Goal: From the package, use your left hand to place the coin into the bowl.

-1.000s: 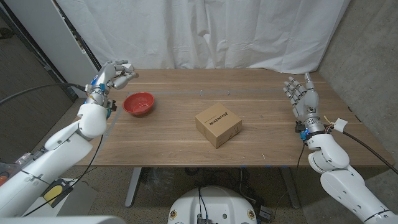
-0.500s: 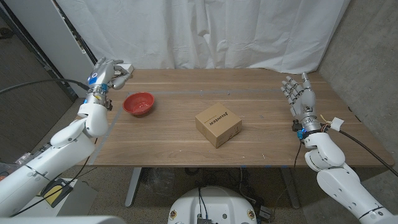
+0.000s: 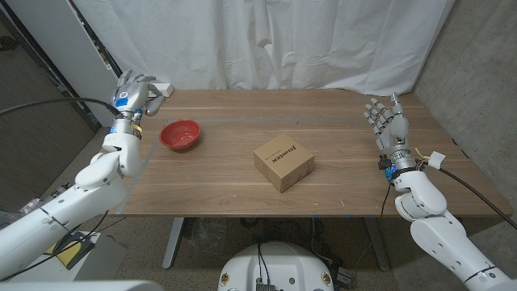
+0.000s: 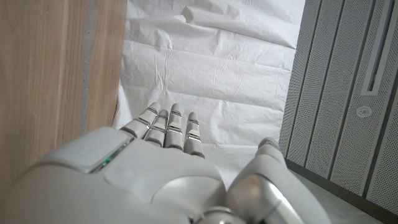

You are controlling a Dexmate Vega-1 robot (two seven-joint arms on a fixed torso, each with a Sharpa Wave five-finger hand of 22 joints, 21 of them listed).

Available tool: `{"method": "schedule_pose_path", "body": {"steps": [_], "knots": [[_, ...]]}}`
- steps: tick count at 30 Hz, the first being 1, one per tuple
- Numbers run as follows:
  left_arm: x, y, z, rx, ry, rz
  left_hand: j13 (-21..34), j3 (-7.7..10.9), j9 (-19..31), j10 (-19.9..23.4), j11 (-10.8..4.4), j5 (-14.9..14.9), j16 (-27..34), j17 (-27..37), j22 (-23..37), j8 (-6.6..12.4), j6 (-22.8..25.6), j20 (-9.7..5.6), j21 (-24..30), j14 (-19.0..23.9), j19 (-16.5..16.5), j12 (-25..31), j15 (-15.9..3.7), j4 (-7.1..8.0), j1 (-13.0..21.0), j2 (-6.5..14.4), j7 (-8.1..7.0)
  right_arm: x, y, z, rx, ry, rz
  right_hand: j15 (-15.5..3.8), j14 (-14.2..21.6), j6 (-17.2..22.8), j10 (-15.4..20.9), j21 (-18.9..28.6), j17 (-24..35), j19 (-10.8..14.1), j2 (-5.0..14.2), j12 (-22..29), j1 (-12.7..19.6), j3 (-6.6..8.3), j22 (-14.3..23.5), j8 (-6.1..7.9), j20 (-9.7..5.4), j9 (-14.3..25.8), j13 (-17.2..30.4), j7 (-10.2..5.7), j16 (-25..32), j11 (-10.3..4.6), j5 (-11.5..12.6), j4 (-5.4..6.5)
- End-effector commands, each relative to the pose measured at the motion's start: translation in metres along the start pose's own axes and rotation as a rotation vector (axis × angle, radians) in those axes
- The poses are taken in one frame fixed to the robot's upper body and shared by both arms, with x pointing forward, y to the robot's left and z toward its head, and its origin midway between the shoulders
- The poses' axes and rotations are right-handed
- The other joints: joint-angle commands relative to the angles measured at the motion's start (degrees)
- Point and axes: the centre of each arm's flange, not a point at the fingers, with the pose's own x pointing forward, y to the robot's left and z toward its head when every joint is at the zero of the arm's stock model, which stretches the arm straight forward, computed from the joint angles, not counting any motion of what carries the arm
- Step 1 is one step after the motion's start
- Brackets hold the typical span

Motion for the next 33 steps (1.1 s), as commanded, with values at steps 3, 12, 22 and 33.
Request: {"method": "schedule_pose_path", "body": {"steps": [3, 12, 22, 33], "knots": [[0.004, 0.0, -0.003, 0.103, 0.05, -0.023, 0.3, 0.63, 8.7, 1.0, -0.14, 0.3, 0.4, 0.1, 0.1, 8.19, 1.1, -2.0, 0.3, 0.6, 0.6, -0.1, -8.51, 0.05, -0.6, 0.2, -0.67, -0.002, -0.003, 0.005, -0.004, 0.0, 0.005, 0.03, 0.6, 0.5, 0.6, 0.0, 0.1, 0.6, 0.18, 0.0, 0.5, 0.03, 0.1, 0.1, -0.59, 0.2, 0.2, 0.0, 0.0, -0.14, 0.0, -0.4], [0.013, -0.005, -0.005, 0.138, 0.05, -0.056, 0.5, 0.84, 8.6, 1.3, -0.03, 0.3, 0.4, 0.2, 0.1, 8.54, 1.1, -2.17, 0.2, 0.9, 0.5, -0.1, -8.36, 0.02, -0.8, 0.1, -0.8, -0.005, -0.002, 0.012, -0.025, -0.013, -0.012, -0.05, 0.6, 0.5, 0.5, 0.1, 0.1, 0.7, 0.19, 0.0, 0.6, 0.01, 0.1, 0.09, -0.61, 0.2, 0.2, -0.02, 0.0, -0.18, 0.0, -0.41], [0.035, -0.025, -0.008, 0.128, 0.063, -0.123, 0.3, 1.07, 8.1, 1.6, -0.08, 0.3, 0.4, 0.2, 0.1, 8.68, 1.2, -2.32, 0.2, 1.4, 0.5, -0.4, -8.73, -0.13, -1.0, -0.1, -1.01, -0.002, 0.003, 0.009, -0.025, -0.014, -0.026, -0.04, 0.7, 0.5, 0.6, 0.1, 0.1, 0.7, 0.21, 0.0, 0.6, -0.01, 0.1, 0.09, -0.54, 0.2, 0.2, -0.12, 0.0, -0.05, 0.0, -0.42], [0.04, -0.052, -0.002, 0.14, 0.069, -0.202, -0.1, 1.32, 7.6, 2.3, -0.28, 0.3, 0.4, 0.1, 0.1, 8.93, 1.2, -2.1, 0.2, 1.9, 0.4, -0.6, -8.43, -0.28, -1.2, -0.3, -1.16, 0.001, 0.005, 0.012, -0.03, -0.031, -0.032, -0.06, 0.6, 0.5, 0.6, 0.1, 0.1, 0.8, 0.22, 0.0, 0.6, -0.02, 0.1, 0.09, -0.54, 0.2, 0.2, -0.07, 0.0, -0.01, -0.1, -0.43]]}}
